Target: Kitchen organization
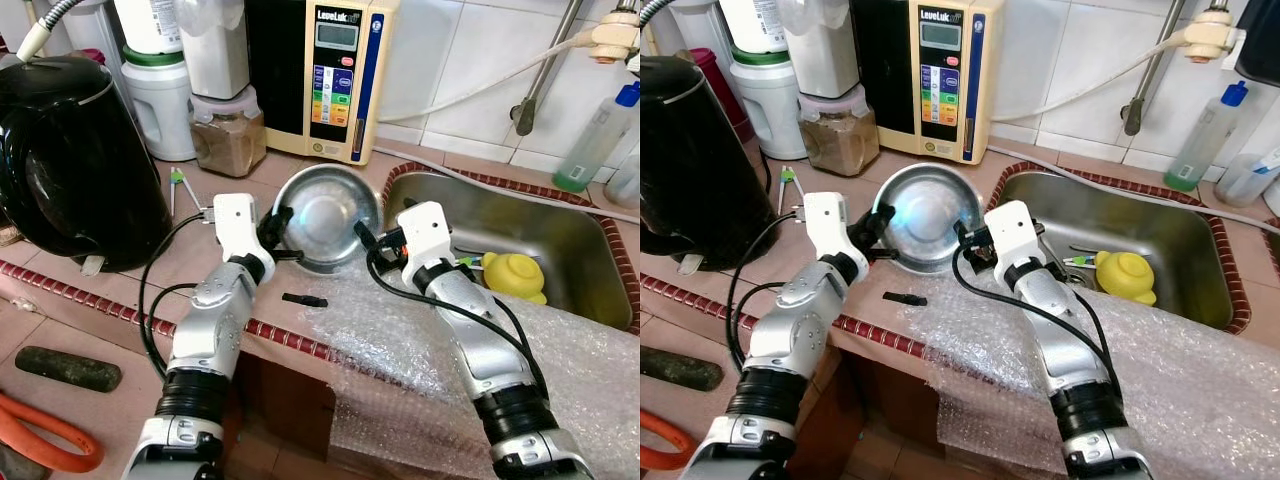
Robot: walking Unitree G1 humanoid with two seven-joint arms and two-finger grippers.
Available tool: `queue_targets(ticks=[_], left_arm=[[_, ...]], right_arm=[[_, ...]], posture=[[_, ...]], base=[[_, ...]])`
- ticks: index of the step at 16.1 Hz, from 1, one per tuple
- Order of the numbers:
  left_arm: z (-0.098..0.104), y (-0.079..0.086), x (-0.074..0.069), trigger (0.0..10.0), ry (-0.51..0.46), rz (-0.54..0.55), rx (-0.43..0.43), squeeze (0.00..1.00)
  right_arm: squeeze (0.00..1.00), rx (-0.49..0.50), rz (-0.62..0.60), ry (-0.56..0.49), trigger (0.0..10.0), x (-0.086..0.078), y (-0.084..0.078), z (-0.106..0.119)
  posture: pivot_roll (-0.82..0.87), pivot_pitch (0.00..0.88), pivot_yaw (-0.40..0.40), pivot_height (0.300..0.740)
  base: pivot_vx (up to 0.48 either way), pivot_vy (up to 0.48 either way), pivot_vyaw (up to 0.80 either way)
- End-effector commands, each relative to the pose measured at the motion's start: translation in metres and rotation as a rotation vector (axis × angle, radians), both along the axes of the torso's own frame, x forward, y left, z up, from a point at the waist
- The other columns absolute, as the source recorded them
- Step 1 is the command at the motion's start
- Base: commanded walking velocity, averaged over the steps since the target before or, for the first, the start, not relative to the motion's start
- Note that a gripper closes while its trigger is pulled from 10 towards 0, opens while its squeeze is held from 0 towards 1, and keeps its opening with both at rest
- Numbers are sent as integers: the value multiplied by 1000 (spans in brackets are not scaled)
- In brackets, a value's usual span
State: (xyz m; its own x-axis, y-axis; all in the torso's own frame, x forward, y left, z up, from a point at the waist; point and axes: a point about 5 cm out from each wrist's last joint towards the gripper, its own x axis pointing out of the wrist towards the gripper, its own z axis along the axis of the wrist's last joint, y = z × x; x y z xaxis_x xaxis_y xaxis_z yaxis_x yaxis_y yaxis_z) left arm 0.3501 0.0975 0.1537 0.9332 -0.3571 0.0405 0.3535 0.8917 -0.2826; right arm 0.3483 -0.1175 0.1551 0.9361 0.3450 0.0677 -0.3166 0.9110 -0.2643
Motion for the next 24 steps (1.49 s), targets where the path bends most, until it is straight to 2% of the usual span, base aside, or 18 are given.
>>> queue_targets(ticks=[1, 6, 7, 8, 13, 19, 24], left_arm=[[11, -12, -4, 0, -60, -67, -24, 0], [21, -20, -10, 0, -135, -141, -57, 0], [21, -20, -11, 0, -137, -143, -59, 0], [21, -20, -11, 0, -138, -146, -63, 0], [22, -19, -12, 0, -148, -144, -69, 0], [23, -17, -12, 0, -152, -128, -69, 0], [23, -13, -13, 0, -159, -113, -78, 0]], right_arm=[[0, 20, -16, -24, 10000, 6, -1, 8], [0, 77, -29, -17, 10000, 18, 5, 11], [0, 91, -38, -19, 2118, 20, 6, 13], [0, 93, -37, -21, 0, 22, 7, 14], [0, 110, -60, -13, 0, 22, 8, 8], [0, 149, -204, 45, 0, 22, -17, -7], [0, 172, -250, 86, 0, 22, -23, -14]], posture=[[170, 0, 2, 740], [182, 0, 1, 740], [183, 0, 1, 740], [184, 0, 1, 740], [185, 0, 0, 740], [195, 0, -8, 740], [206, 0, -22, 740]], base=[[0, 0, 0], [0, 0, 0], [0, 0, 0], [0, 0, 0], [0, 0, 0], [0, 0, 0], [0, 0, 0]])
